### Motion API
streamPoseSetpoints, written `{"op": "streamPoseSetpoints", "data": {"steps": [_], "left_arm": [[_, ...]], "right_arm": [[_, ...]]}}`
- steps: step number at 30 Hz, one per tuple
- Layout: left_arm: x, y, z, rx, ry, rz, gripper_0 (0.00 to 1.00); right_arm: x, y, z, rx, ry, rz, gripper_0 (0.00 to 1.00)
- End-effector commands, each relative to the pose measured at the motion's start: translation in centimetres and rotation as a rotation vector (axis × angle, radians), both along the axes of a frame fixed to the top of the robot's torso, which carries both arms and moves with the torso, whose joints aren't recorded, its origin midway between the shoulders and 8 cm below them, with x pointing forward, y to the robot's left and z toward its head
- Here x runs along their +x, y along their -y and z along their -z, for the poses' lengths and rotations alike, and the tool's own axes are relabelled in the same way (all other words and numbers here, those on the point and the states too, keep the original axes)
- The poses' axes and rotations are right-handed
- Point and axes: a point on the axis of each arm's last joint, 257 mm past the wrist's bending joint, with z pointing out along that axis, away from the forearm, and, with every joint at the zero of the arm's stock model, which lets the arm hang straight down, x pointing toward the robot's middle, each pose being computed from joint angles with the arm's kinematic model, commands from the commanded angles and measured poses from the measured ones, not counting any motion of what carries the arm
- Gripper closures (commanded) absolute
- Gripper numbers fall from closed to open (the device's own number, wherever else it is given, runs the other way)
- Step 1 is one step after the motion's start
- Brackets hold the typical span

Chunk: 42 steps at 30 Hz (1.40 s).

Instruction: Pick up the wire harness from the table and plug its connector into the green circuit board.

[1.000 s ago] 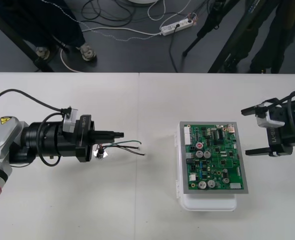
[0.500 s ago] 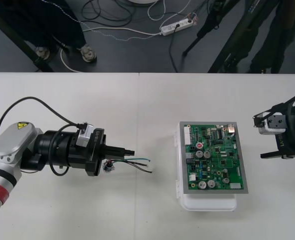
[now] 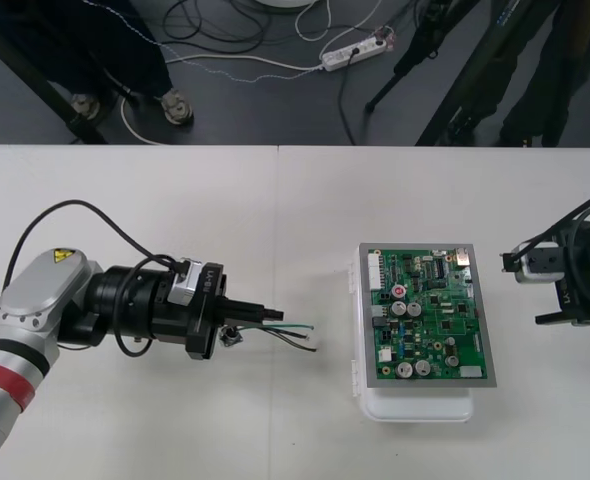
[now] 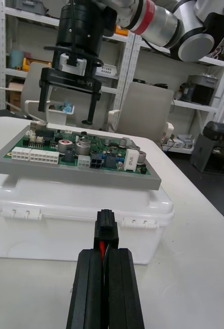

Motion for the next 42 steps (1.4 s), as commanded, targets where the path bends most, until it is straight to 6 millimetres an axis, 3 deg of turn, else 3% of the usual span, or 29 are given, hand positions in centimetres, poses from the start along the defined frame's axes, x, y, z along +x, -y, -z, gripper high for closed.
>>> {"op": "streamPoseSetpoints", "data": {"steps": [1, 7, 18, 30, 42], "left_arm": [[-1.4, 1.8, -0.8, -0.04, 0.107, 0.078, 1.0], [-1.1, 2.5, -0.8, -0.033, 0.126, 0.076, 1.0], [0.4, 4.2, -0.9, -0.022, 0.165, 0.041, 1.0], [1.8, 6.9, -1.0, -0.033, 0.156, -0.02, 1.0], [2.2, 8.4, -0.4, -0.012, 0.155, -0.035, 1.0]], "right_arm": [[-1.0, -2.0, 1.6, -0.001, -0.02, -0.046, 0.0], [-1.8, -3.0, 3.0, -0.026, -0.046, -0.069, 0.0], [-2.8, -5.0, 3.8, -0.056, -0.05, -0.115, 0.0], [-2.6, -3.6, 4.3, -0.086, -0.056, -0.029, 0.0], [-3.4, -4.8, 4.5, -0.076, -0.062, 0.055, 0.0]]}}
